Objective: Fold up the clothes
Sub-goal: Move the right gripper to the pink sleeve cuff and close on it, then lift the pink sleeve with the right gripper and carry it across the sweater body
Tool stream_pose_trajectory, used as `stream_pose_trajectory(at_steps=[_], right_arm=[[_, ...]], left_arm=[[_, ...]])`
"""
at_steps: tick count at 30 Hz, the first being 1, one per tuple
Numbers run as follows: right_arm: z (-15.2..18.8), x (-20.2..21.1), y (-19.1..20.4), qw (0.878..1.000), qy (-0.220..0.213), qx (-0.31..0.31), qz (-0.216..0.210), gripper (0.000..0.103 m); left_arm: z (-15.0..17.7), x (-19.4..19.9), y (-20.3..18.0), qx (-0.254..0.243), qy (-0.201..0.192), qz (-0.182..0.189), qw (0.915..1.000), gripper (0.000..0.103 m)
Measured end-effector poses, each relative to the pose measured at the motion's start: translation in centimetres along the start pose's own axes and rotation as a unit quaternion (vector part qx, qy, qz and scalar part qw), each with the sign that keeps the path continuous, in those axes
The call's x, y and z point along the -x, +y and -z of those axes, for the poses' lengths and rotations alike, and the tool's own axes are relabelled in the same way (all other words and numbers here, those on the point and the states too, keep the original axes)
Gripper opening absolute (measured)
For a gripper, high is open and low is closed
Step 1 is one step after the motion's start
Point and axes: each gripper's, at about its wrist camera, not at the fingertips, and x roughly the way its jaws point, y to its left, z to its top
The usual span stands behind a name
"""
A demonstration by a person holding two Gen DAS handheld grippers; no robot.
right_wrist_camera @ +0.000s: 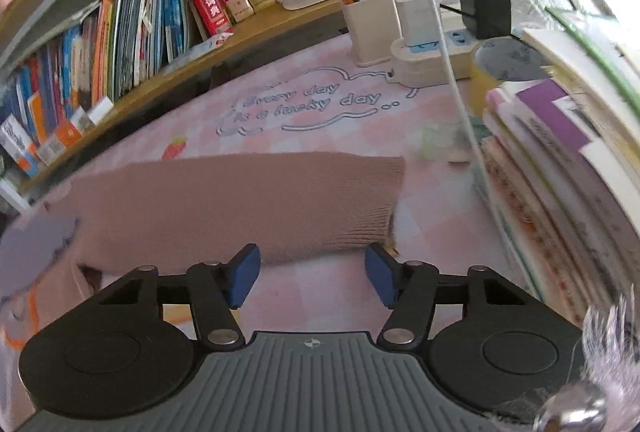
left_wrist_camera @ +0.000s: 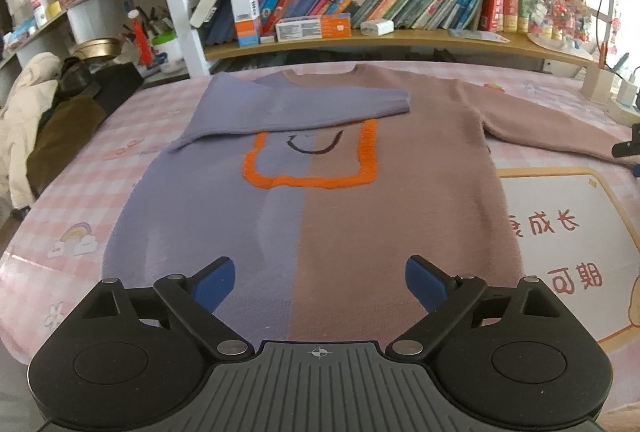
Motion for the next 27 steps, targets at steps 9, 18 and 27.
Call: stream_pose_trajectory(at_steps=[9, 18, 27], right_arm=[[-1.7, -2.4, 0.3, 0.999, -0.021, -0.037, -0.028, 0.054], [-2.7, -2.9, -0.5, 0.998, -0.003, -0.067, -0.009, 0.006], [-4.4, -0.9, 1.5, 0.996, -0.018, -0.065, -0.057, 0.005]], left_arm=[[0.1, 0.3, 1.0, 0.012, 0.005, -0.022, 0.9997, 0.095], [-0.1, -0.1, 1.4, 0.020, 0.007, -0.026, 0.9994, 0.095], [-0.6, -0.6, 0.7, 0.004, -0.001, -0.005, 1.0000, 0.095]])
